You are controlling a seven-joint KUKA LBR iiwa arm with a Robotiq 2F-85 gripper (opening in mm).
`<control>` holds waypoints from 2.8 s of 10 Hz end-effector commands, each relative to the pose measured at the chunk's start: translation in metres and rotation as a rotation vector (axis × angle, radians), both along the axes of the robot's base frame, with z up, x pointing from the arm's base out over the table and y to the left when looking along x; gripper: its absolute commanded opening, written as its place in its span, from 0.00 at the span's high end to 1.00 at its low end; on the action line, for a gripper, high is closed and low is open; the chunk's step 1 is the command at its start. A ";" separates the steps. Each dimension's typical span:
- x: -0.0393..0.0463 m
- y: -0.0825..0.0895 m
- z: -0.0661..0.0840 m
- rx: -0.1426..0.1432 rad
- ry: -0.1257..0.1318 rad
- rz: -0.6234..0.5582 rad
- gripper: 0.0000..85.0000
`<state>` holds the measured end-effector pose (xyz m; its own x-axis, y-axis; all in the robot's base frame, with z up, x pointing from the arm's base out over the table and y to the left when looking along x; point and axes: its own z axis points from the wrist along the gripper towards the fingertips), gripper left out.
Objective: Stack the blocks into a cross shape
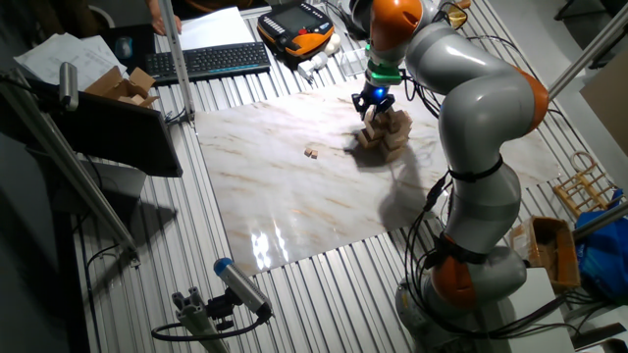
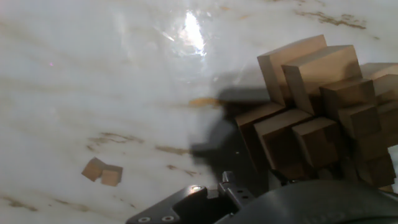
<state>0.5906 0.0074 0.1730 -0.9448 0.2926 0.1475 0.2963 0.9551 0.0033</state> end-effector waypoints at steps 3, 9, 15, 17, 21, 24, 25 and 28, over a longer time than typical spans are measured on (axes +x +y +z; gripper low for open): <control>0.0030 0.052 -0.013 0.019 0.004 -0.052 0.60; -0.0010 0.109 -0.050 0.044 0.000 -0.077 0.60; 0.0082 0.122 -0.069 0.092 -0.021 -0.050 0.60; 0.0082 0.122 -0.069 0.095 -0.050 -0.061 0.60; 0.0082 0.122 -0.069 0.058 -0.065 -0.049 0.40; 0.0082 0.122 -0.069 0.012 -0.020 0.007 0.40; 0.0081 0.119 -0.067 0.024 -0.002 0.042 0.40; 0.0024 0.139 -0.081 0.046 0.000 0.009 0.40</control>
<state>0.5920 0.1456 0.0897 -0.9463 0.2847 0.1530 0.2948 0.9544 0.0478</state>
